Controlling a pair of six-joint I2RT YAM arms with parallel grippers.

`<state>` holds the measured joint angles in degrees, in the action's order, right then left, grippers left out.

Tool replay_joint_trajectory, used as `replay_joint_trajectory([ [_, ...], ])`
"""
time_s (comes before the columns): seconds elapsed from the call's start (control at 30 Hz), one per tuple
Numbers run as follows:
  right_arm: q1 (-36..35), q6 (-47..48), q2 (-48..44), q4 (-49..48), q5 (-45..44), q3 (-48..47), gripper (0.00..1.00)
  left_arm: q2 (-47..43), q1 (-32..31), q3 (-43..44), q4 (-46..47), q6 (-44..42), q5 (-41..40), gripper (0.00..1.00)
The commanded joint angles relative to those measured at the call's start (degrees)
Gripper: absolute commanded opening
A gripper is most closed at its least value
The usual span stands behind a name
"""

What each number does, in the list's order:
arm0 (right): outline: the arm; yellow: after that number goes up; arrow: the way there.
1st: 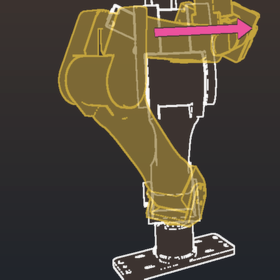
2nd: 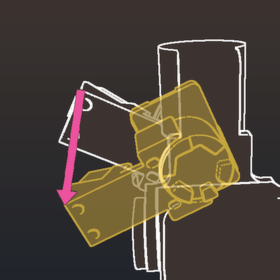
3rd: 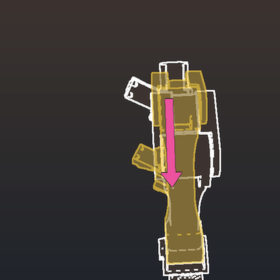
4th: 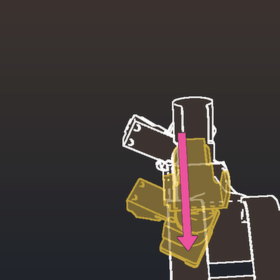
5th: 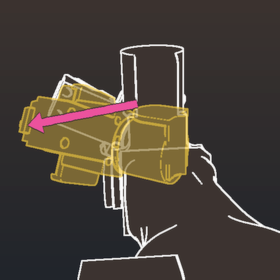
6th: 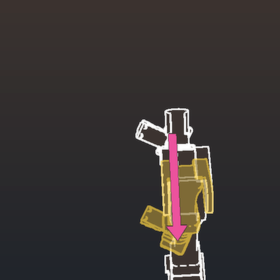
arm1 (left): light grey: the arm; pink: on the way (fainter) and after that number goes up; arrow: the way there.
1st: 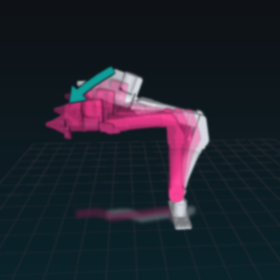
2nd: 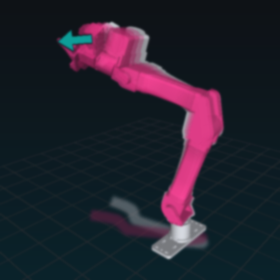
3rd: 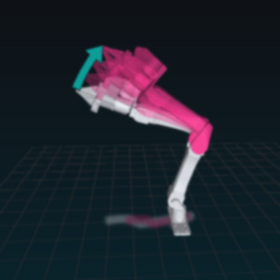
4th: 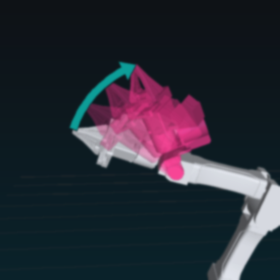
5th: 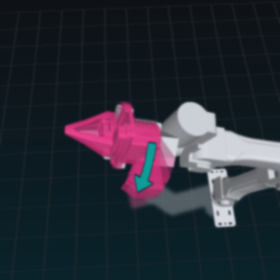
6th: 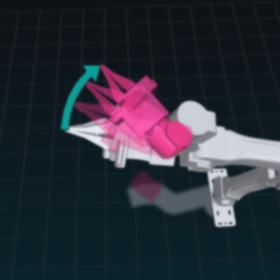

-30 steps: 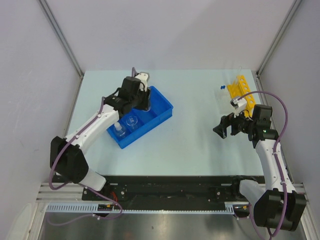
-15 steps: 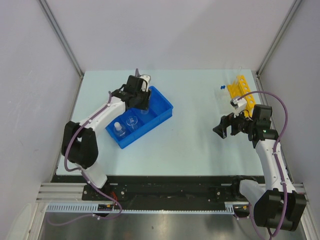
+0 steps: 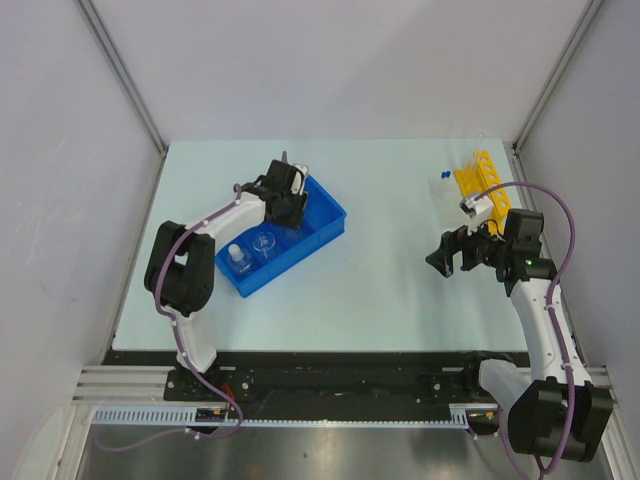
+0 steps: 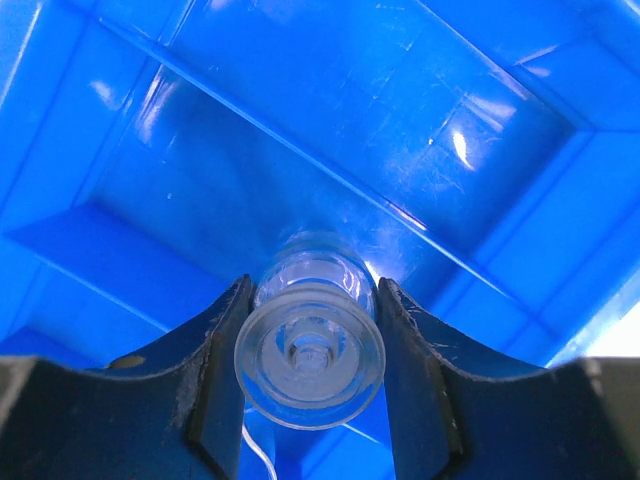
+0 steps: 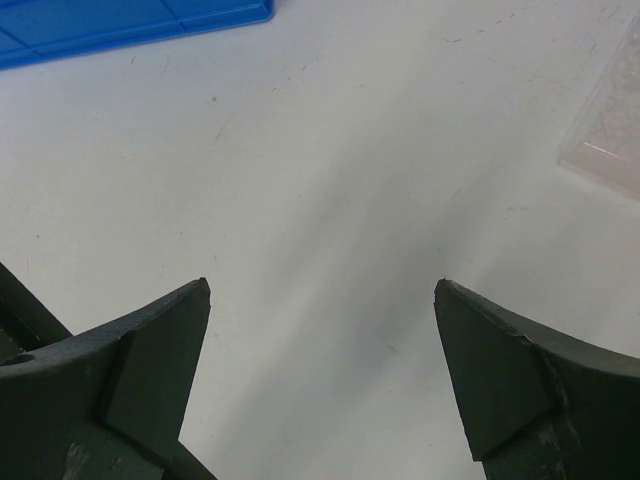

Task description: Organize the chemistry lab equipment

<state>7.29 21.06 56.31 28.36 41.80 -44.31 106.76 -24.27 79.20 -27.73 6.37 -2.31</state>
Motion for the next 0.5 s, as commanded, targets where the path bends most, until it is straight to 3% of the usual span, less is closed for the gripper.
replay_joint_trajectory([
  [0.0, -0.26, 0.03, -0.50, -1.55, -0.32, -0.07, 1.00, 0.55, 0.54, 1.93, 3.20, -2.15, 0.55, 0.32],
  [0.47, -0.08, 0.12, -0.59, -1.55, -0.76, -0.07, 1.00, -0.06, 1.07, -0.01, 4.35, -1.19, 0.55, 0.57],
])
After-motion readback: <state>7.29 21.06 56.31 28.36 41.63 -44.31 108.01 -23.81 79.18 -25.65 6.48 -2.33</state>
